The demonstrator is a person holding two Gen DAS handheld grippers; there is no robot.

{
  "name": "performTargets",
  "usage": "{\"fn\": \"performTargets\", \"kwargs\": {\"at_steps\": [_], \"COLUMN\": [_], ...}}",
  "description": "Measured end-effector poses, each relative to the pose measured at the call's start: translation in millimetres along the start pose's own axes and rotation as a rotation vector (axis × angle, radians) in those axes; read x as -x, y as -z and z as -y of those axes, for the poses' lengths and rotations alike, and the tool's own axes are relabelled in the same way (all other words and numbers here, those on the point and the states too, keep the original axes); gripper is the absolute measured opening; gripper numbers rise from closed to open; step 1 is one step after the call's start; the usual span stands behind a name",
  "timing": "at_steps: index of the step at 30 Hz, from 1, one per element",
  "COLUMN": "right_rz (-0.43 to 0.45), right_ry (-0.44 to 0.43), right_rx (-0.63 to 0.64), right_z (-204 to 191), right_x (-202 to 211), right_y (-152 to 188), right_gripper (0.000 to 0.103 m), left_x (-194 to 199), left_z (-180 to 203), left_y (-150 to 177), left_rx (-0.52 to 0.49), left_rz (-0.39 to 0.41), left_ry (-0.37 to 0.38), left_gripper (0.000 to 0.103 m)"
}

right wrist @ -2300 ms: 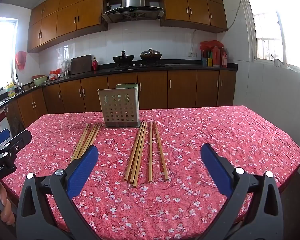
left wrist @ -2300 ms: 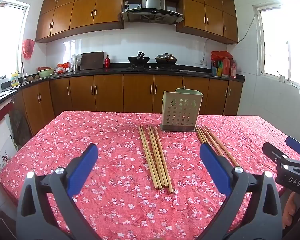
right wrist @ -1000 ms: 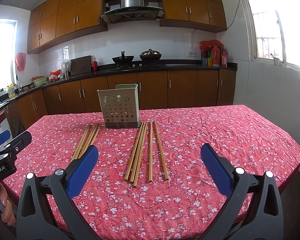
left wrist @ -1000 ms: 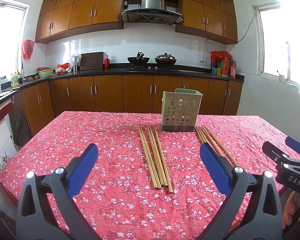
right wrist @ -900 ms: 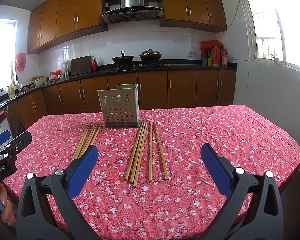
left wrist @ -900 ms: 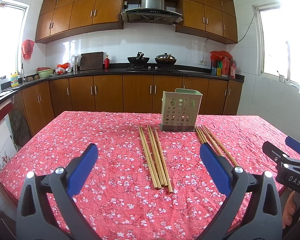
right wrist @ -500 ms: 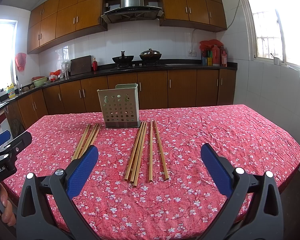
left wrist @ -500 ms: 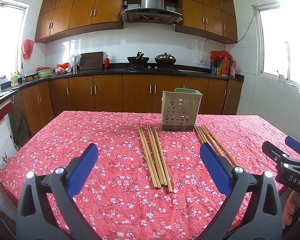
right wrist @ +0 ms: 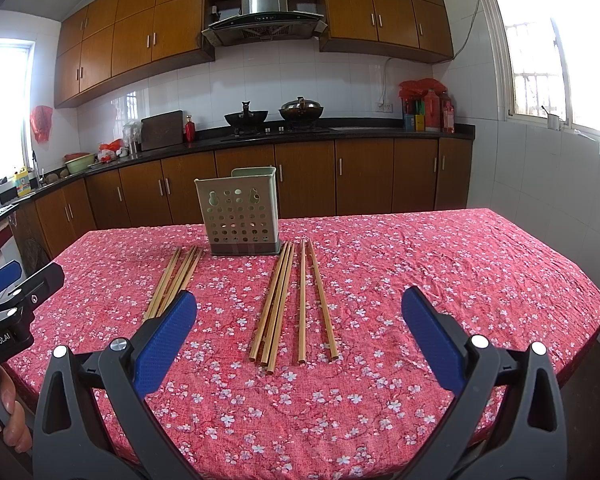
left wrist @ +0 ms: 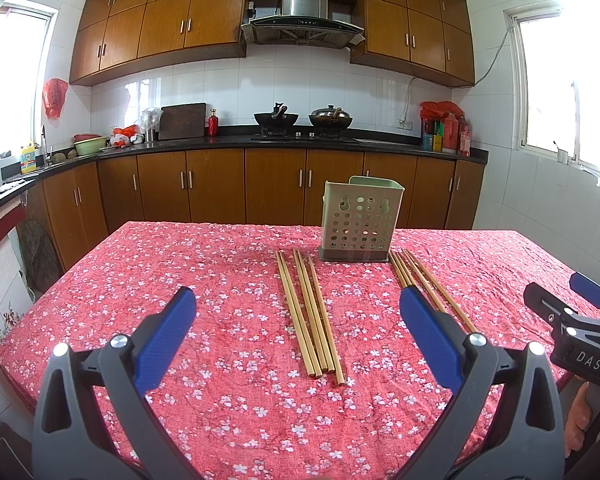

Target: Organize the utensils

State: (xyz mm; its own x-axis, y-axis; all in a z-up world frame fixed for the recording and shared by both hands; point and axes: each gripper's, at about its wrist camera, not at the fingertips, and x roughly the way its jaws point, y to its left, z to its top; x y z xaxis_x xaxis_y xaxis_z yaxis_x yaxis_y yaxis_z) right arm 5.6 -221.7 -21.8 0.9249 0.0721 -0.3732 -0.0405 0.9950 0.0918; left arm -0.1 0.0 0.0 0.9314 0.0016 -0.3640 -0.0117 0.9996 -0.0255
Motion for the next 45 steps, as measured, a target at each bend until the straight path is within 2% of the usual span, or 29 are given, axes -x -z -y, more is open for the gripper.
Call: {"fn": "performTargets", "kwargs": {"at_steps": [29, 34, 39, 42, 44, 45], "right_rz": [-0.005, -0.045, -0.177, -0.278, -0.352, -0.397], "right_ry": [0.005, 0.021, 0.037, 0.060, 0.052, 0.043], "right_rx": [-0.004, -0.031, -0.076, -0.079, -0.089, -0.098], "right_z": [1, 13, 28, 34, 36, 38], "right_x": [-2, -20, -62, -93, -117, -132], "right_y": [0, -2, -3, -1, 3, 6], "right_gripper": [0.101, 0.101, 0.100, 0.085, 0.066, 0.062], "left_x": [-1, -23, -54, -75, -86, -93], "left_z": [4, -2, -24, -36, -41, -44], "left_y": [2, 5, 4, 4, 4, 4], "left_rx": [0.006, 0.023, 0.057, 0.082, 0.097, 0.104], "left_rz": [-0.012, -0.071, -0.193, -0.258, -0.287, -0.303], "left_ry": [-0.004, -0.034, -0.076, -0.079, -0.071, -0.065], "left_gripper": [0.099, 0.099, 0.099, 0.099, 0.099, 0.099]}}
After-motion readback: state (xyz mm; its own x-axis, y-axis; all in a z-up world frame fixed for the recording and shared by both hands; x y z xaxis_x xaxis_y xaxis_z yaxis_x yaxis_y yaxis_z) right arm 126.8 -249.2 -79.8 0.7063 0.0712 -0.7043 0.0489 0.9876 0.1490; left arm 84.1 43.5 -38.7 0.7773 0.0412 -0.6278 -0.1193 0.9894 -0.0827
